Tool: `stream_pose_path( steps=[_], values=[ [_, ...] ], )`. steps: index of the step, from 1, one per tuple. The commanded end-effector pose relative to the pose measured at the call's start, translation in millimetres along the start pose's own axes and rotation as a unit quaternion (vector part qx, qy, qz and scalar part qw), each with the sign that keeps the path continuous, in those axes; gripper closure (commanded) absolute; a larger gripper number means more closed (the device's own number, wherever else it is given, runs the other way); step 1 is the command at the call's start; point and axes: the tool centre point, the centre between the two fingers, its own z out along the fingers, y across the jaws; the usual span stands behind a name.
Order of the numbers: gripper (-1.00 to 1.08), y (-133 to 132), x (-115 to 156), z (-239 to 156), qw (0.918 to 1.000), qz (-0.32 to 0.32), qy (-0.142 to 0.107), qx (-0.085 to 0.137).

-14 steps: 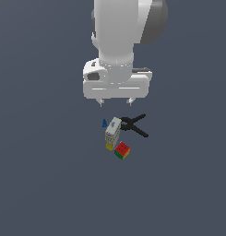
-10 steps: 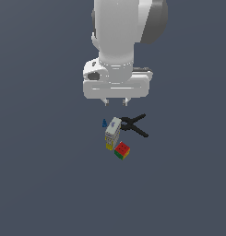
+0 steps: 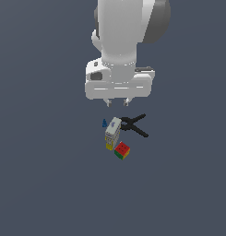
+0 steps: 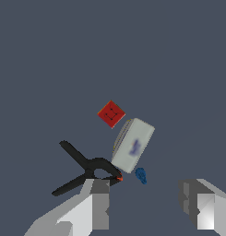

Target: Pick up a designated object from a clutter of objects.

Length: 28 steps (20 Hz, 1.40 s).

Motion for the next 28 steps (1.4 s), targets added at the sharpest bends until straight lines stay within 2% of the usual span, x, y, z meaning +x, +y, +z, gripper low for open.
stream_pose_path(
  steps=[1, 9, 14, 17, 21, 28],
  values=[
    [-0.2, -3.7, 0.9, 6.3, 0.9999, -0.009, -0.004, -0.004],
    [-0.2, -29.8, 5.7, 50.8, 0.9964, -0.073, -0.032, -0.031],
    [-0.2, -59.2, 5.7, 98.8, 0.9862, -0.144, -0.06, -0.056],
    [-0.2, -81.9, 2.1, 134.8, 0.9744, -0.198, -0.079, -0.072],
    [-0.2, -110.8, -7.0, 180.0, 0.9544, -0.266, -0.103, -0.088],
    [-0.2, -146.0, -25.4, 235.0, 0.9225, -0.349, -0.129, -0.102]
  ],
)
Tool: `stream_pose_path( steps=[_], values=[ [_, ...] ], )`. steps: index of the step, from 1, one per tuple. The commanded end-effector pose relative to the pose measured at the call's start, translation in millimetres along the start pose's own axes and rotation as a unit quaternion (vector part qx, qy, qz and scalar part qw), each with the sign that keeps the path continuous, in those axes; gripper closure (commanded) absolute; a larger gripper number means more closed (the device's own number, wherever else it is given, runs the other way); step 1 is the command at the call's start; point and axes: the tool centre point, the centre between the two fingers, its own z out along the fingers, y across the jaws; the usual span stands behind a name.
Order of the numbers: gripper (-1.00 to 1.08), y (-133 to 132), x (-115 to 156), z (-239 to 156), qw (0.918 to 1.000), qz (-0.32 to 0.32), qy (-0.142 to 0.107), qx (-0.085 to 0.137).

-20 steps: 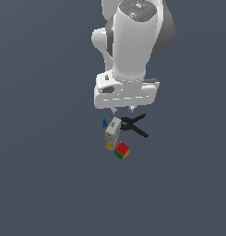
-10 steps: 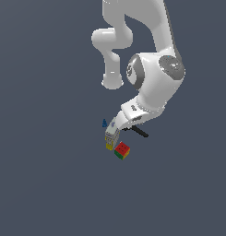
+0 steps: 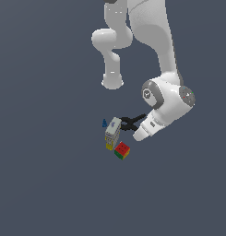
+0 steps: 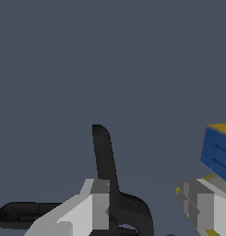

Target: Pick up a designated object from a clutter of objects.

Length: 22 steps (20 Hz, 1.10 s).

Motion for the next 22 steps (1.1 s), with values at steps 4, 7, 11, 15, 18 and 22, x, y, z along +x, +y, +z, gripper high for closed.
stream_pose_path(
  steps=[4, 7, 11, 15, 18, 22],
  values=[
    [-0.2, -23.1, 10.2, 23.2, 0.9989, -0.046, -0.011, -0.009],
    [-0.2, -28.8, 12.4, 28.8, 0.9983, -0.057, -0.014, -0.01],
    [-0.2, -29.1, 12.1, 29.2, 0.9983, -0.056, -0.014, -0.01],
    [-0.2, -29.2, 12.0, 38.0, 0.9982, -0.057, -0.014, -0.01],
    [-0.2, -29.6, 11.5, 50.7, 0.9982, -0.058, -0.014, -0.01],
    [-0.2, -30.0, 11.1, 59.4, 0.9981, -0.059, -0.014, -0.01]
  ],
)
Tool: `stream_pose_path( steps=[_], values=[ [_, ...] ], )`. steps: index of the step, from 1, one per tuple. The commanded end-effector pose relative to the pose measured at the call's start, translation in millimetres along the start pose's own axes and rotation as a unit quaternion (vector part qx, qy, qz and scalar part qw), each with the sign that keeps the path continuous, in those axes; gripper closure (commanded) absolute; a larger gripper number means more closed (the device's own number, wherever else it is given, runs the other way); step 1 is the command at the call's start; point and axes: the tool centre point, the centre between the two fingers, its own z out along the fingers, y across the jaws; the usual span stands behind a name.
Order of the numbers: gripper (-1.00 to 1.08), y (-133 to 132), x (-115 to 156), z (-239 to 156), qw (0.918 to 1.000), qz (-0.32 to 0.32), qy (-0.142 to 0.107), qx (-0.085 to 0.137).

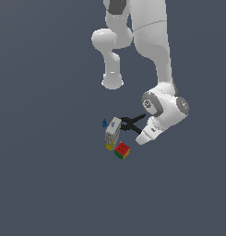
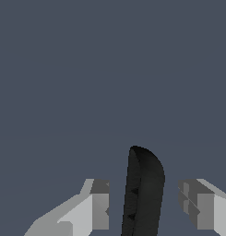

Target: Pick up a designated object from a clutter of objects.

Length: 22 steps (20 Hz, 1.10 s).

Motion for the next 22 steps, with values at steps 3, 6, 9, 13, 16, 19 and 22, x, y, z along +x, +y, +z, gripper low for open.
stream_pose_path(
  steps=[3, 6, 9, 13, 16, 19, 22],
  values=[
    [1.08, -0.2, 0.2, 3.1, 1.0, 0.0, 0.0, 0.0],
    [1.08, -0.2, 0.2, 3.1, 1.0, 0.0, 0.0, 0.0],
    [1.08, -0.2, 0.2, 3.1, 1.0, 0.0, 0.0, 0.0],
    [1.08, 0.0, 0.0, 2.6, 1.0, 0.0, 0.0, 0.0],
    [1.08, 1.4, -2.3, -0.4, 1.0, 0.0, 0.0, 0.0],
    [1.08, 4.5, -7.4, -7.0, 1.0, 0.0, 0.0, 0.0],
    [1.08, 9.4, -15.4, -17.3, 1.0, 0.0, 0.0, 0.0]
  ],
)
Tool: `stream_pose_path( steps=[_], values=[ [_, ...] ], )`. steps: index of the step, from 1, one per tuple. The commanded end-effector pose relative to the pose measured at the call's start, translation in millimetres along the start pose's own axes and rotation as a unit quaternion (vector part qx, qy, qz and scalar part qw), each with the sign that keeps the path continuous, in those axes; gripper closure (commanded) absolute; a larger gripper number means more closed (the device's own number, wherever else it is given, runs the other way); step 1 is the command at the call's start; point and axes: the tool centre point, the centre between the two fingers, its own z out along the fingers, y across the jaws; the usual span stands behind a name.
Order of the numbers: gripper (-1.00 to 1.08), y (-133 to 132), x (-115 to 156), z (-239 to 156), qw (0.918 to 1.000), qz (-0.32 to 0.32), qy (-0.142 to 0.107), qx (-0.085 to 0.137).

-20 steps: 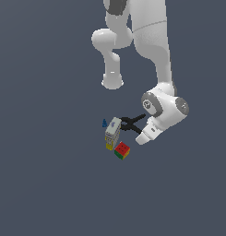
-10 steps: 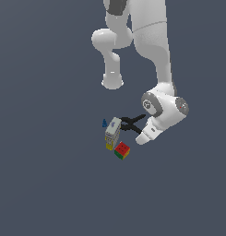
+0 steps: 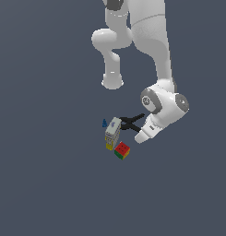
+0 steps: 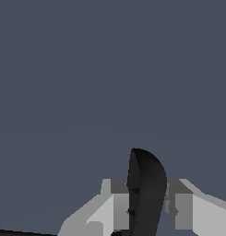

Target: Pick up a designated object from a clutter of objects.

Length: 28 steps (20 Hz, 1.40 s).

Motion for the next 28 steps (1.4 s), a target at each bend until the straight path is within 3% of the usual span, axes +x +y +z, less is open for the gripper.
stream_pose_path(
  steps=[1, 9, 28],
  values=[
    [1.08, 5.3, -7.1, -10.6, 1.0, 0.001, 0.001, -0.001],
    [1.08, 29.0, -46.2, -61.8, 1.0, 0.001, 0.001, -0.001],
    [1.08, 110.7, -173.2, -234.3, 1.0, 0.001, 0.002, 0.001]
  ],
)
